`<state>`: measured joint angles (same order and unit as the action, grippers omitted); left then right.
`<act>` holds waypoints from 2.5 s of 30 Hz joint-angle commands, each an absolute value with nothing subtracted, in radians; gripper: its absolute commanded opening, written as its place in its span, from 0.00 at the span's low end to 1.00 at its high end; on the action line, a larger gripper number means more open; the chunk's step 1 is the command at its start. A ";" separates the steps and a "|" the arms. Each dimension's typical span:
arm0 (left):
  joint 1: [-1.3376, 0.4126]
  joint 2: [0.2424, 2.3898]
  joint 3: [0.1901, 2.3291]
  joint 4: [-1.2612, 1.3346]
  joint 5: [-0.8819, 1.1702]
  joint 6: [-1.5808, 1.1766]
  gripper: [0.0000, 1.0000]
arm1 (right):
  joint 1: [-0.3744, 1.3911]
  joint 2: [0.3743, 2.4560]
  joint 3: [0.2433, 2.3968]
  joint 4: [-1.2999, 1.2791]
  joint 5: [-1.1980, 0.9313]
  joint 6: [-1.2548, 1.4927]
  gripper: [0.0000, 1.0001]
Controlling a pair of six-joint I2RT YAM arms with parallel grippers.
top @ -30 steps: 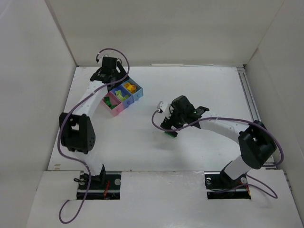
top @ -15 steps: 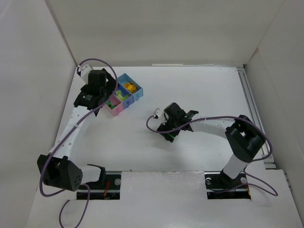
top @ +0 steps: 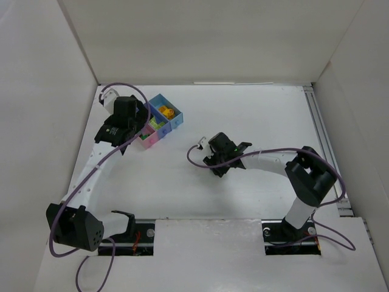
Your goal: Sort the legos into containers by color
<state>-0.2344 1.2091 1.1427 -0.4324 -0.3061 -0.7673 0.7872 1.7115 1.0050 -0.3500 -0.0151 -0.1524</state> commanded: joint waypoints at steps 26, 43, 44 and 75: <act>-0.239 0.914 1.055 -0.621 -0.270 -0.848 0.88 | 0.836 2.071 1.842 -0.063 -0.411 -0.170 0.20; -0.239 0.850 1.025 -0.640 -0.261 -0.793 0.96 | 0.888 2.549 2.347 0.098 -0.216 0.011 0.60; -0.239 0.841 1.016 -0.640 -0.261 -0.793 0.98 | 0.888 2.549 2.347 0.098 -0.216 0.011 0.70; -0.196 0.927 0.966 -0.469 -0.294 -0.796 1.00 | 0.543 1.010 0.726 -0.003 0.122 0.057 1.00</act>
